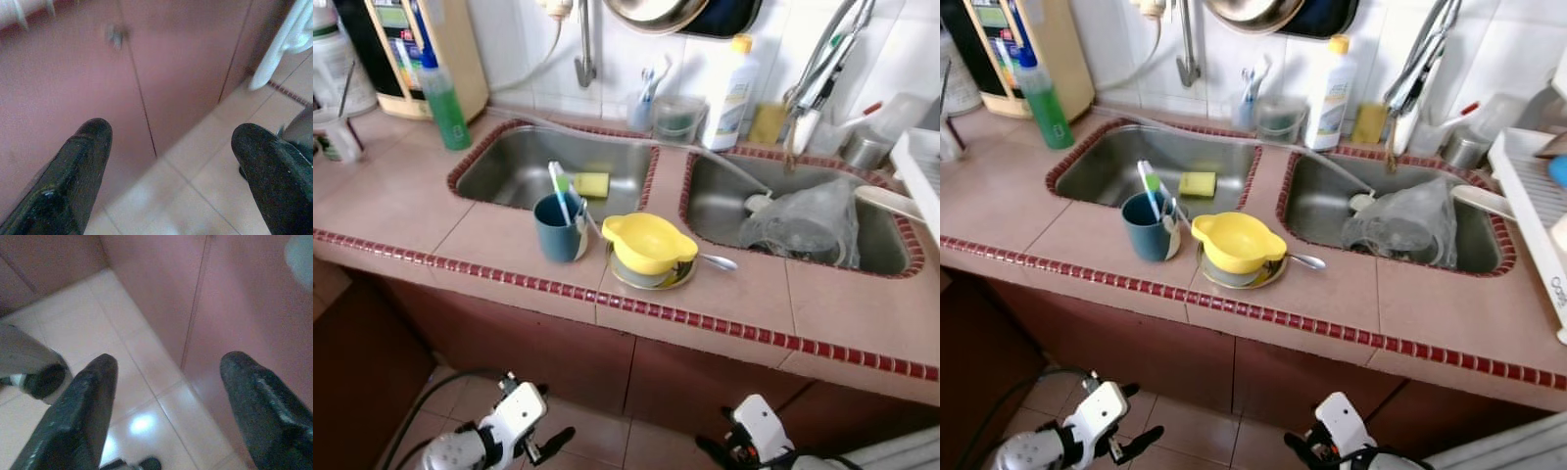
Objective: Kitchen organization
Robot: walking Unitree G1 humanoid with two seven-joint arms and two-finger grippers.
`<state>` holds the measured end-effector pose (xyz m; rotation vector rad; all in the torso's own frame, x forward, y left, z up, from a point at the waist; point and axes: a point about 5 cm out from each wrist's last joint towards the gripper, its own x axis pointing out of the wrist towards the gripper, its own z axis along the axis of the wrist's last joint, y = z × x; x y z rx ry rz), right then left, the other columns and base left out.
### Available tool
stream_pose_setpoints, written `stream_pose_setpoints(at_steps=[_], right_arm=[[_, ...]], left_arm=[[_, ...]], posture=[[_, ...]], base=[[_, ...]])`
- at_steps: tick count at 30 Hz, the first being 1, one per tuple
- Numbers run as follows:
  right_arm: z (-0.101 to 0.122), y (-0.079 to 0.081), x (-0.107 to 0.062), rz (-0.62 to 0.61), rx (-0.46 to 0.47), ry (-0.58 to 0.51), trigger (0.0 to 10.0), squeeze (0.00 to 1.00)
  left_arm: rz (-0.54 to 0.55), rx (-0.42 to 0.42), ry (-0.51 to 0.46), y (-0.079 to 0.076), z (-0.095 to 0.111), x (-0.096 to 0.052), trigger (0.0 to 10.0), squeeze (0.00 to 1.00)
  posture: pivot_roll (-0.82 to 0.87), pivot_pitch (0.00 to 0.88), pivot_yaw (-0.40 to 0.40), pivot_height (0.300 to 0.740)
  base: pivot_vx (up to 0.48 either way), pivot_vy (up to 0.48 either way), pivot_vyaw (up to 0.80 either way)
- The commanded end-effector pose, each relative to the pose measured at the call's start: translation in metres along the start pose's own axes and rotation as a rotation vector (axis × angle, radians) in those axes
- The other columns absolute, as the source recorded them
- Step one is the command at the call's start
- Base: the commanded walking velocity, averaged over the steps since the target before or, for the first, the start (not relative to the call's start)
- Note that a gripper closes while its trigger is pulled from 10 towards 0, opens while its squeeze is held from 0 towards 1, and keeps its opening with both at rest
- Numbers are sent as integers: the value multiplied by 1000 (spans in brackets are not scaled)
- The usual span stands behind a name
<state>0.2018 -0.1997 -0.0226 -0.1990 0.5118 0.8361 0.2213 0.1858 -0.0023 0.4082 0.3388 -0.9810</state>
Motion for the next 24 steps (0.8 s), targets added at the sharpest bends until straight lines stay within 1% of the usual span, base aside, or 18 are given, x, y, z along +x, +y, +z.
stream_pose_setpoints(at_steps=[1,3,4,5,6,7,9,10,12,13,14,15,16,17,20,22,24], right_arm=[[6,1,-2,51,-7,-16,10000,0],[21,-3,-9,137,-44,-40,10000,0],[21,-3,-9,137,-44,-40,10000,0],[29,-6,-13,172,-46,-48,10000,0],[29,-6,-13,172,-46,-48,10000,0],[35,-8,-16,197,-45,-53,10000,0],[54,-16,-23,232,-59,-92,10000,0],[54,-16,-23,232,-59,-92,10000,0],[76,-18,-31,278,-64,-162,10000,0],[85,-17,-34,298,-62,-193,10000,0],[102,-15,-39,321,-79,-249,10000,0],[102,-15,-39,321,-79,-249,10000,0],[108,-14,-40,333,-75,-269,10000,0],[121,-11,-43,356,-84,-309,10000,0],[134,-5,-49,416,-84,-333,10000,0],[144,-1,-54,456,-113,-342,10000,0],[148,0,-55,467,-112,-349,10000,0]], left_arm=[[-56,13,-15,-3,5,0,10000,0],[-135,74,-55,2,21,1,10000,0],[-135,74,-55,2,21,1,10000,0],[-165,87,-71,6,30,2,10000,0],[-165,87,-71,6,30,2,10000,0],[-185,92,-82,9,36,2,10000,0],[-204,87,-116,16,52,5,10000,0],[-204,87,-116,16,52,5,10000,0],[-221,94,-154,22,69,5,10000,0],[-225,99,-163,24,75,5,10000,0],[-245,115,-179,27,87,5,10000,0],[-245,115,-179,27,87,5,10000,0],[-254,119,-184,28,91,4,10000,0],[-276,128,-198,29,101,3,10000,0],[-302,129,-213,31,112,0,10000,0],[-338,137,-218,30,121,-6,10000,0],[-343,141,-224,31,125,-8,10000,0]], posture=[[17,27,-26,740],[28,33,-33,740],[28,33,-33,740],[27,35,-30,740],[27,35,-30,740],[27,35,-30,740],[23,33,-28,740],[23,33,-28,740],[14,29,-23,740],[14,28,-23,740],[13,27,-24,740],[13,27,-24,740],[11,25,-24,740],[9,24,-28,740],[10,23,-30,740],[10,21,-31,740],[10,21,-31,740]], base=[[0,0,0],[0,0,0],[0,0,0],[0,0,0],[0,0,0],[0,0,0],[0,0,0],[0,0,0],[0,0,0],[0,0,0],[0,0,0],[0,0,0],[0,0,0],[0,0,0],[0,0,0],[0,0,0],[0,0,0]])
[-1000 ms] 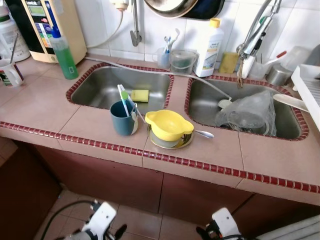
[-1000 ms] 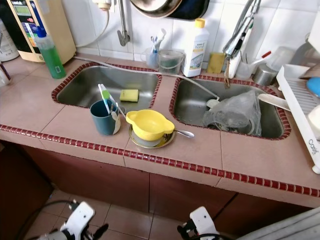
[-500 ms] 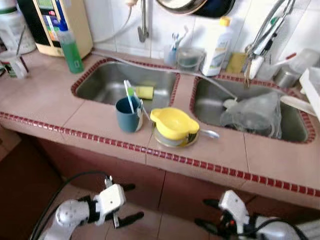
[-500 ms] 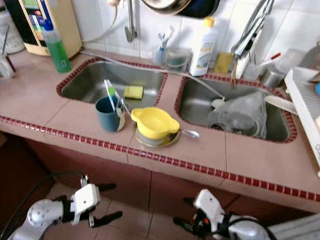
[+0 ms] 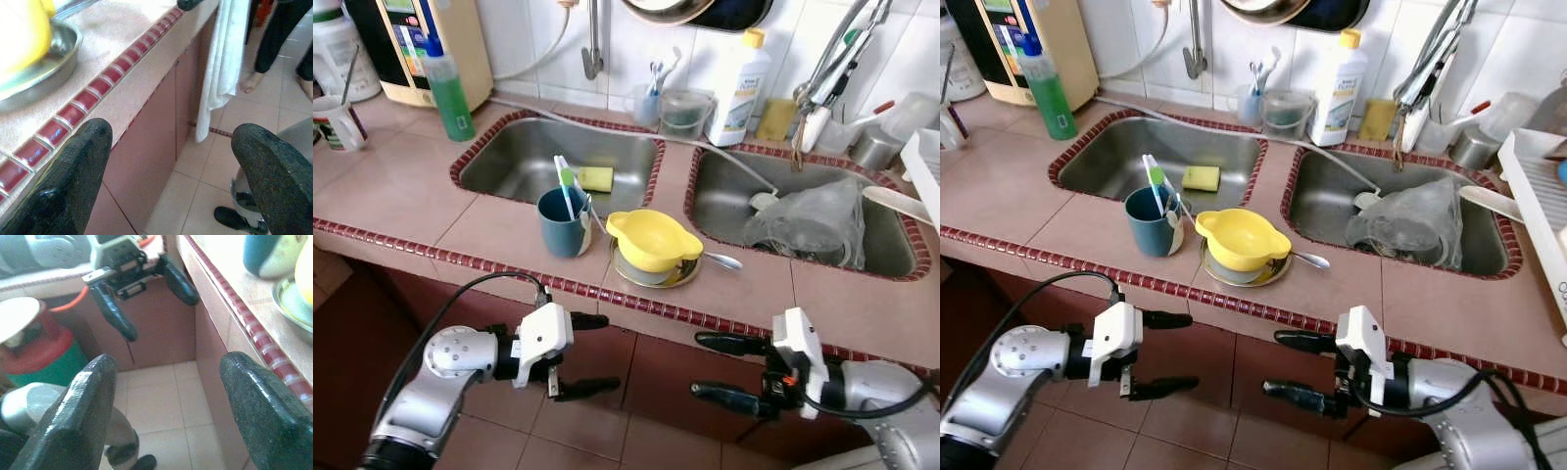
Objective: Kitchen organization
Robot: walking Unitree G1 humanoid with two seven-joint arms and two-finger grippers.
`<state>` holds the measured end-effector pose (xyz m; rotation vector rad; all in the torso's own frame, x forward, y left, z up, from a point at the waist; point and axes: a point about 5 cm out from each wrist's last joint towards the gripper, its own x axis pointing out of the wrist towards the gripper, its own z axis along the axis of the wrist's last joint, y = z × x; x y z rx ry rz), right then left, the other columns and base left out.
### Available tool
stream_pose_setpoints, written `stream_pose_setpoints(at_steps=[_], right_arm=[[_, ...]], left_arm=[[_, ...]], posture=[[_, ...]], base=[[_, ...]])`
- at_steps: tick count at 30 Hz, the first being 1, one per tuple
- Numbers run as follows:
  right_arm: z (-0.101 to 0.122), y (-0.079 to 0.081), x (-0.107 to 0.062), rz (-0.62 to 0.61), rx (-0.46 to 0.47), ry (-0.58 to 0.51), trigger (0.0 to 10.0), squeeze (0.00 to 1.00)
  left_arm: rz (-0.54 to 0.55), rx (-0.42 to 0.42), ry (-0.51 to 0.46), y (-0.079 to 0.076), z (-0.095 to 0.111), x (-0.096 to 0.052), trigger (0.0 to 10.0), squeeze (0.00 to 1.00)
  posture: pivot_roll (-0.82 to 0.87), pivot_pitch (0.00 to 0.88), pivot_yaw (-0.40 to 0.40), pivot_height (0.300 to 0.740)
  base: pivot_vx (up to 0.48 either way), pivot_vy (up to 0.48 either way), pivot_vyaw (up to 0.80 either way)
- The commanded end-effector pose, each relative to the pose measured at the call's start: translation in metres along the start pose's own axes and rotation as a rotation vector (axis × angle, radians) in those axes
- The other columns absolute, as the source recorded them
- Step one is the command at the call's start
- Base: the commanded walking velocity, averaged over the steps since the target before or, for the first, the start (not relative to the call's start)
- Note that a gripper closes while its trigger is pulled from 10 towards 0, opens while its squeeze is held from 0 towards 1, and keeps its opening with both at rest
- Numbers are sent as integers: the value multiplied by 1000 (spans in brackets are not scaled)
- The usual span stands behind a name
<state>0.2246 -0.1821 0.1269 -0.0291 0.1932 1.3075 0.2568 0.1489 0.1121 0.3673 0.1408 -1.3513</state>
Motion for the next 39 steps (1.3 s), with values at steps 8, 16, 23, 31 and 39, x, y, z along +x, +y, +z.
stream_pose_setpoints(at_steps=[8,16,23,31,39], right_arm=[[67,-18,0,-92,-44,-287,10000,0],[101,-22,3,-124,-94,-428,10000,0],[117,-31,-8,-236,-130,-491,10000,0],[113,-44,-25,-543,-107,-617,10000,0],[98,-65,-29,-941,-98,-654,10000,0]], left_arm=[[100,-23,-95,31,39,-22,10000,0],[233,-70,-175,52,54,-46,10000,0],[333,-106,-224,61,56,-62,10000,0],[674,-253,-400,73,41,-69,10000,0],[898,-360,-446,73,27,-50,10000,0]], posture=[[13,2,-35,740],[13,0,-42,740],[10,0,-45,740],[5,0,-40,740],[6,0,-29,740]], base=[[0,0,0],[0,0,0],[0,0,0],[0,0,0],[0,0,0]])
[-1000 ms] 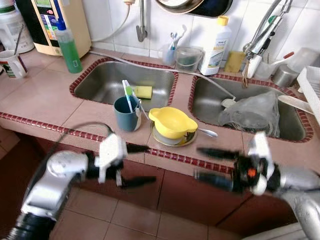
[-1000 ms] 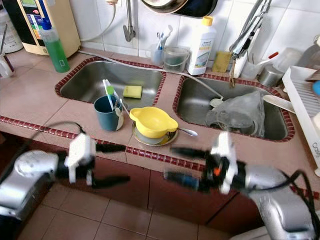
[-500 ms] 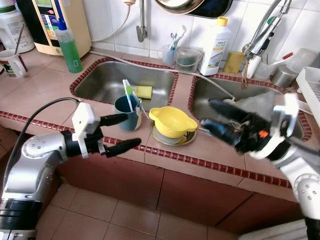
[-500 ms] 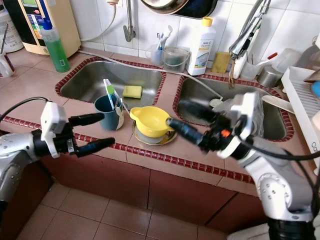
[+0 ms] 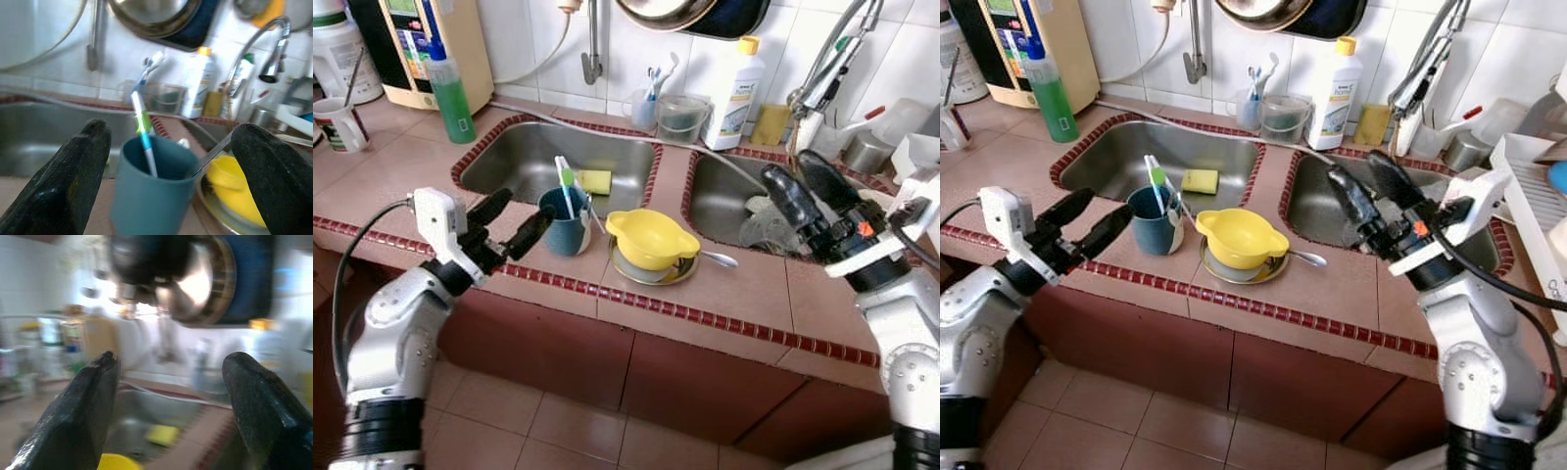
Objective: Kitchen organization
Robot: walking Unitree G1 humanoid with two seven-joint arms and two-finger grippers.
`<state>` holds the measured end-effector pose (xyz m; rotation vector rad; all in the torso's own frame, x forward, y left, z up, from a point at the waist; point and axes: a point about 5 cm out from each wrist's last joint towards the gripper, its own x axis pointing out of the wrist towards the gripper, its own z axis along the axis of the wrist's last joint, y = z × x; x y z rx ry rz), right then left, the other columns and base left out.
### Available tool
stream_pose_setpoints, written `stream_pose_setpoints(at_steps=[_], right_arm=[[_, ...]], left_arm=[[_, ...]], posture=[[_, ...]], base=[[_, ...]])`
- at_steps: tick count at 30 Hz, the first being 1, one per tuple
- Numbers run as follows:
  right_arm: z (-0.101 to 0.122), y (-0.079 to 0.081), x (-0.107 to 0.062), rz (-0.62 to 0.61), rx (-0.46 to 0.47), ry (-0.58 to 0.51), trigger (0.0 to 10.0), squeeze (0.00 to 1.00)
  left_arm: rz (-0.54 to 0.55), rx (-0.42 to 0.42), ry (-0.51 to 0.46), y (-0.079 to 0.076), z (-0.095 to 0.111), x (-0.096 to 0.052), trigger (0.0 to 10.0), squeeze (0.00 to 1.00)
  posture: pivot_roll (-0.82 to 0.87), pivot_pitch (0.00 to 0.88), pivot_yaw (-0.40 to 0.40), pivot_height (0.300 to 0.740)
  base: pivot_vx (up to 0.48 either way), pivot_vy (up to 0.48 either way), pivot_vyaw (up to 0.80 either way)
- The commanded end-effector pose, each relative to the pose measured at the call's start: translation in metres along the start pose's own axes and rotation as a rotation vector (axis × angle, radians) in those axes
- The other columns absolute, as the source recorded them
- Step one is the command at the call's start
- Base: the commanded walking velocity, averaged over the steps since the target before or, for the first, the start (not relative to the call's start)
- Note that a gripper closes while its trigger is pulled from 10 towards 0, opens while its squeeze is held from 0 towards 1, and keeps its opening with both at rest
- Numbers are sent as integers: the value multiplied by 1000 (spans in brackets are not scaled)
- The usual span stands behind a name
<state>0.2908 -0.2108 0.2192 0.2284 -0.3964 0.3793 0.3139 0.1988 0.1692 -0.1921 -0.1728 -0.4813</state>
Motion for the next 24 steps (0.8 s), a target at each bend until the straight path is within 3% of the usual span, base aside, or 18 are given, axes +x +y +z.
stream_pose_setpoints(at_steps=[1,6,14,24], right_arm=[[0,-4,3,-59,-49,0,10000,0],[-16,4,8,-144,-84,16,10000,0],[-28,4,6,-217,-152,39,10000,0],[-37,9,7,-200,-228,74,10000,0]], left_arm=[[13,7,21,-2,-4,1,10000,0],[53,92,1,-11,-10,10,10000,0],[57,112,-25,-22,-13,12,10000,0],[28,207,-47,-36,-17,13,10000,0]], posture=[[7,0,-27,740],[5,0,-14,740],[4,0,-8,740],[1,5,-13,740]], base=[[0,0,0],[0,0,0],[0,0,0],[0,0,0]])
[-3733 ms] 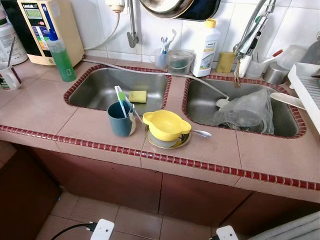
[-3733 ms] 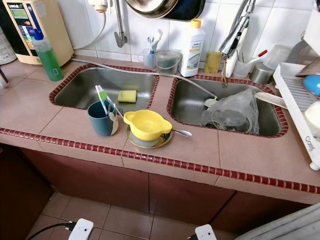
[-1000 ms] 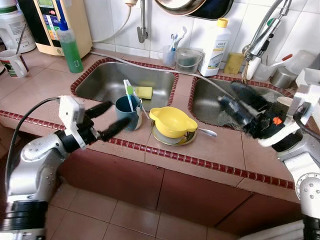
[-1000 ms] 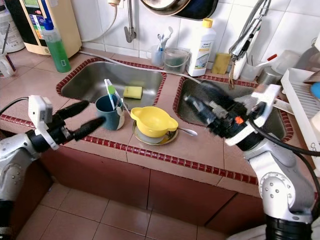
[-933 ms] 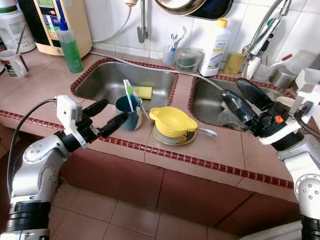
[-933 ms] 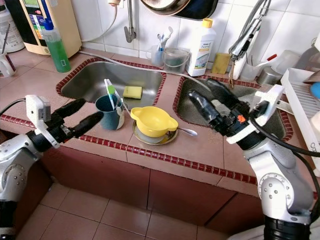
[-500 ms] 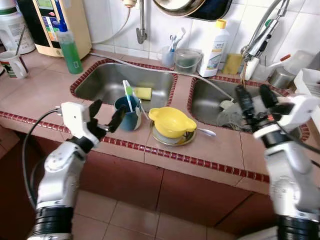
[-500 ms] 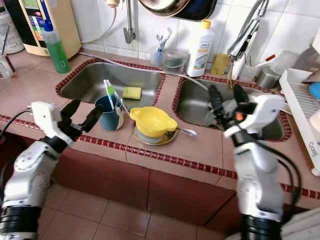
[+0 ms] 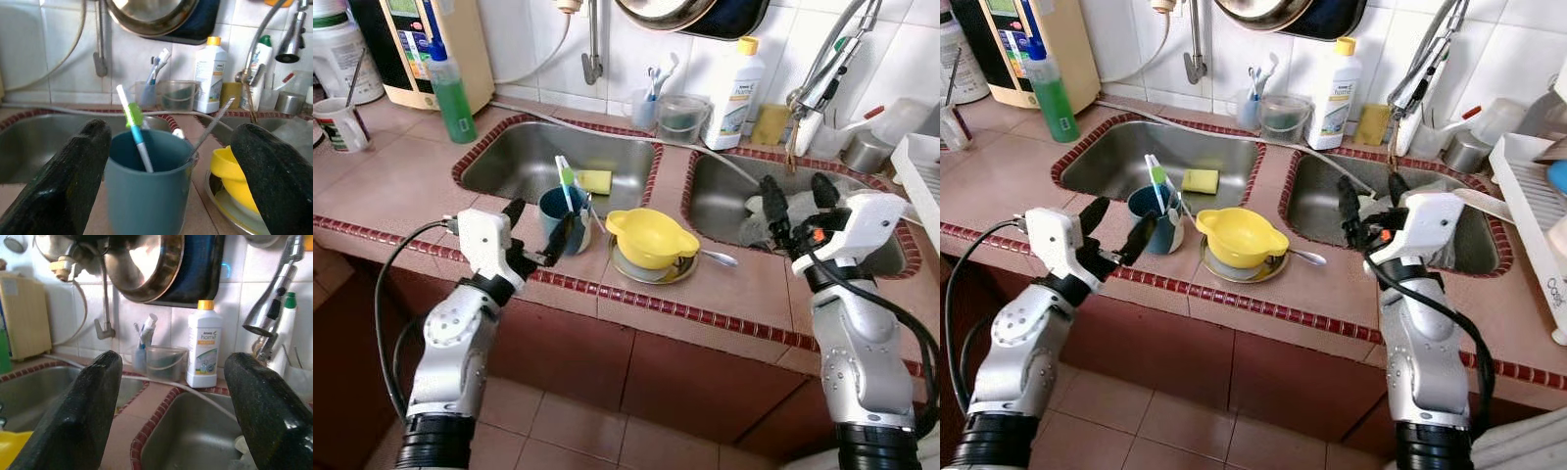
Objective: Kitchen organization
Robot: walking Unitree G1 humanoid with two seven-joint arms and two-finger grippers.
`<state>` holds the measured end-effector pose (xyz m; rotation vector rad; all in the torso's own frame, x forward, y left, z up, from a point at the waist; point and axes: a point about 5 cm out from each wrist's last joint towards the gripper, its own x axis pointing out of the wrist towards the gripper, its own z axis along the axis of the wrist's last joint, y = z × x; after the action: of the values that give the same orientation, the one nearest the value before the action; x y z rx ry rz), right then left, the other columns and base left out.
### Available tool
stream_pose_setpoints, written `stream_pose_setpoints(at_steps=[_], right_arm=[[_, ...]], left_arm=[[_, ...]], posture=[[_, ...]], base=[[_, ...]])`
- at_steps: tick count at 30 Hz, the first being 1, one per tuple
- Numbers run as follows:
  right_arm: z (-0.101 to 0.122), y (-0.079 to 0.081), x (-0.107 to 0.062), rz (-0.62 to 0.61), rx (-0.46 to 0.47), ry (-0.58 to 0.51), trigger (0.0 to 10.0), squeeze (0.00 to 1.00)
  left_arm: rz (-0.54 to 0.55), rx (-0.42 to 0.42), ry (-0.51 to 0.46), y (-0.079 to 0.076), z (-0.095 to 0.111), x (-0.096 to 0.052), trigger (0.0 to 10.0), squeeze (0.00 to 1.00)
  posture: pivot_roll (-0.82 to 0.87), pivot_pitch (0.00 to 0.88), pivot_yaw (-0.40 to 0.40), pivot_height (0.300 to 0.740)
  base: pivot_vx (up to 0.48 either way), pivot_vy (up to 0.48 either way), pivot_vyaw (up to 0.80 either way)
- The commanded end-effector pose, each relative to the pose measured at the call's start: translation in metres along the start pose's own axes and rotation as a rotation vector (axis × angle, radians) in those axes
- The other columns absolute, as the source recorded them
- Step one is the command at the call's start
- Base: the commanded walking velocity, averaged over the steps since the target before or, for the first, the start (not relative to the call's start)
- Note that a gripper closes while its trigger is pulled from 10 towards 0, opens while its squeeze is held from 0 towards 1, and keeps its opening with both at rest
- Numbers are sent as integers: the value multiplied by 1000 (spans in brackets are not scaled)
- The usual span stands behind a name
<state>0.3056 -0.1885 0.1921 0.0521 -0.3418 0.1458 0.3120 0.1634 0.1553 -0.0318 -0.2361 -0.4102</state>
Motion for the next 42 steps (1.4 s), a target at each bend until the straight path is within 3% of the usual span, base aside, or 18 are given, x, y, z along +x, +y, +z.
stream_pose_setpoints(at_steps=[1,10,17,31,41,42], right_arm=[[-2,1,-1,19,-31,11,10000,0],[-8,30,-13,290,6,69,10000,0],[-11,35,-28,420,9,127,10000,0],[-4,37,-32,472,-3,130,10000,0],[-3,37,-33,474,-16,134,10000,0],[-4,38,-33,474,-18,136,10000,0]], left_arm=[[-29,44,-23,-7,5,3,10000,0],[-73,106,-17,-13,4,12,10000,0],[-78,140,2,-12,2,19,10000,0],[-45,171,40,-9,-4,35,10000,0],[-65,179,50,-16,-5,47,10000,0],[-68,176,51,-17,-6,47,1412,0]], posture=[[0,7,-14,740],[-9,15,-10,740],[-25,15,0,740],[-53,2,12,740],[-61,0,16,740],[-62,0,17,740]], base=[[0,0,0],[0,0,0],[0,0,0],[0,0,0],[0,0,0],[0,0,0]])
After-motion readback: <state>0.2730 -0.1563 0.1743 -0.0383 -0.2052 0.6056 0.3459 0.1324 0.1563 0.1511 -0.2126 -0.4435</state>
